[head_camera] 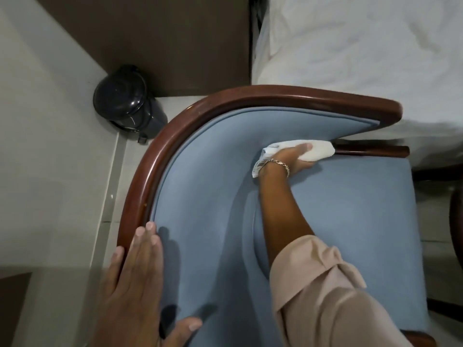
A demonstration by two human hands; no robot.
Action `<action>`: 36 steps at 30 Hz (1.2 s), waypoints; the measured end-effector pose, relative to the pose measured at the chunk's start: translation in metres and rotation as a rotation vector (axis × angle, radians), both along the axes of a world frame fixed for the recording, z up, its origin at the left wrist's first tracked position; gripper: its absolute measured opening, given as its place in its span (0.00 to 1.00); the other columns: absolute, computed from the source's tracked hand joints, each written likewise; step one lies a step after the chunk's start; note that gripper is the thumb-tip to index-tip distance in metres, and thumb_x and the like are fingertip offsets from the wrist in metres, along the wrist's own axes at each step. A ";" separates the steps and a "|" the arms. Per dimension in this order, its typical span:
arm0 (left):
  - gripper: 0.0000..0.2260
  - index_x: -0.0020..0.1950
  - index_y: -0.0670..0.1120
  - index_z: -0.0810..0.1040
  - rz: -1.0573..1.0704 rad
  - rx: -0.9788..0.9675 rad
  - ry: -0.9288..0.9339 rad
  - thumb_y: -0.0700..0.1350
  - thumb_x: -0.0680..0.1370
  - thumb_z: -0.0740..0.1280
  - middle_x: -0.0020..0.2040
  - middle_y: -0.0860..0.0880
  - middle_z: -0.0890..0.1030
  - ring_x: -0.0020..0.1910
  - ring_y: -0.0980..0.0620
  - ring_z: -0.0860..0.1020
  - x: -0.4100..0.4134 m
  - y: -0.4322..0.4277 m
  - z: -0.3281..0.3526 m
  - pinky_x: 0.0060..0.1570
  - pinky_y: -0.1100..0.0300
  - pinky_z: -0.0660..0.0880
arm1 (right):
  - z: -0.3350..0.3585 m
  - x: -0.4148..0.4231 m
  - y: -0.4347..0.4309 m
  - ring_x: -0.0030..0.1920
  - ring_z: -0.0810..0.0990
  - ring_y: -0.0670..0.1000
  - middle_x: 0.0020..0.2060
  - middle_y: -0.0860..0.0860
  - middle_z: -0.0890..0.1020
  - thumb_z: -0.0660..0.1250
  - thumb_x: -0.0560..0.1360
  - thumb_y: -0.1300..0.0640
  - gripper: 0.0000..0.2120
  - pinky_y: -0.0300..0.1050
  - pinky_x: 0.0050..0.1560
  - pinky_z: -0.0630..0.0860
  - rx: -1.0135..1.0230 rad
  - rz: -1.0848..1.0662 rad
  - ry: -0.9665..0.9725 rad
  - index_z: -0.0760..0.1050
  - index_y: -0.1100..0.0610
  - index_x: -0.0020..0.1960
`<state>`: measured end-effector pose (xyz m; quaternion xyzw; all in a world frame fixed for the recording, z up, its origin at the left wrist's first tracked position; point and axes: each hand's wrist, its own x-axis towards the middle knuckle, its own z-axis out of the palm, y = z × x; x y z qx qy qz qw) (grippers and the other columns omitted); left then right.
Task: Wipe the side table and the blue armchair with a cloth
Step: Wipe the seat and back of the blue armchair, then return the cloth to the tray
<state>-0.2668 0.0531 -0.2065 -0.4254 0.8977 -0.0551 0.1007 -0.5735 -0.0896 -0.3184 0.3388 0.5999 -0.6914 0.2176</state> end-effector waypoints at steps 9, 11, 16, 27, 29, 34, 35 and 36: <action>0.51 0.83 0.33 0.54 -0.012 0.130 0.255 0.74 0.77 0.48 0.85 0.36 0.59 0.85 0.40 0.56 0.005 0.000 0.004 0.83 0.41 0.53 | 0.004 0.157 0.123 0.79 0.58 0.49 0.81 0.51 0.58 0.64 0.78 0.45 0.34 0.40 0.76 0.56 -0.071 1.183 0.588 0.55 0.47 0.80; 0.49 0.83 0.33 0.54 -0.004 0.122 0.279 0.72 0.77 0.49 0.85 0.35 0.58 0.86 0.41 0.55 0.006 0.000 0.004 0.83 0.41 0.52 | 0.005 0.158 0.189 0.80 0.59 0.53 0.81 0.56 0.58 0.62 0.79 0.42 0.31 0.44 0.78 0.57 -0.159 1.488 0.738 0.57 0.48 0.78; 0.45 0.85 0.41 0.47 0.006 0.133 0.310 0.71 0.78 0.50 0.86 0.42 0.51 0.87 0.47 0.49 0.002 -0.001 0.003 0.84 0.45 0.47 | 0.014 0.044 0.277 0.57 0.84 0.52 0.57 0.46 0.84 0.59 0.81 0.48 0.25 0.35 0.54 0.78 0.060 2.207 0.056 0.65 0.53 0.76; 0.43 0.82 0.37 0.59 0.239 0.347 0.698 0.69 0.79 0.53 0.82 0.39 0.65 0.82 0.38 0.62 -0.012 0.014 0.030 0.81 0.35 0.58 | 0.136 0.104 0.271 0.73 0.68 0.50 0.72 0.50 0.72 0.62 0.74 0.50 0.28 0.48 0.76 0.61 -0.175 2.143 0.438 0.68 0.52 0.73; 0.40 0.82 0.42 0.61 0.588 0.465 1.142 0.65 0.76 0.57 0.80 0.45 0.68 0.80 0.45 0.67 -0.012 0.028 0.050 0.80 0.41 0.64 | 0.161 0.119 0.257 0.67 0.75 0.49 0.64 0.46 0.77 0.65 0.74 0.49 0.21 0.54 0.73 0.68 -0.178 1.955 0.335 0.73 0.46 0.66; 0.38 0.67 0.48 0.80 1.059 0.835 1.868 0.70 0.65 0.76 0.63 0.42 0.86 0.60 0.44 0.86 0.047 0.066 0.109 0.60 0.45 0.83 | 0.228 0.203 0.200 0.76 0.59 0.36 0.77 0.43 0.64 0.57 0.79 0.48 0.22 0.33 0.77 0.53 -0.320 1.992 0.809 0.62 0.35 0.71; 0.36 0.66 0.46 0.81 1.052 0.845 1.927 0.65 0.65 0.79 0.62 0.41 0.87 0.60 0.42 0.86 0.066 0.067 0.121 0.61 0.42 0.82 | 0.238 0.231 0.189 0.78 0.57 0.38 0.78 0.44 0.62 0.56 0.79 0.49 0.23 0.34 0.77 0.51 -0.380 2.068 0.904 0.62 0.37 0.73; 0.31 0.67 0.44 0.80 1.067 0.797 2.006 0.57 0.68 0.78 0.62 0.38 0.86 0.63 0.38 0.84 0.090 0.066 0.130 0.65 0.39 0.80 | 0.246 0.259 0.179 0.79 0.58 0.40 0.79 0.45 0.62 0.56 0.79 0.50 0.24 0.36 0.78 0.53 -0.442 2.128 0.963 0.64 0.41 0.75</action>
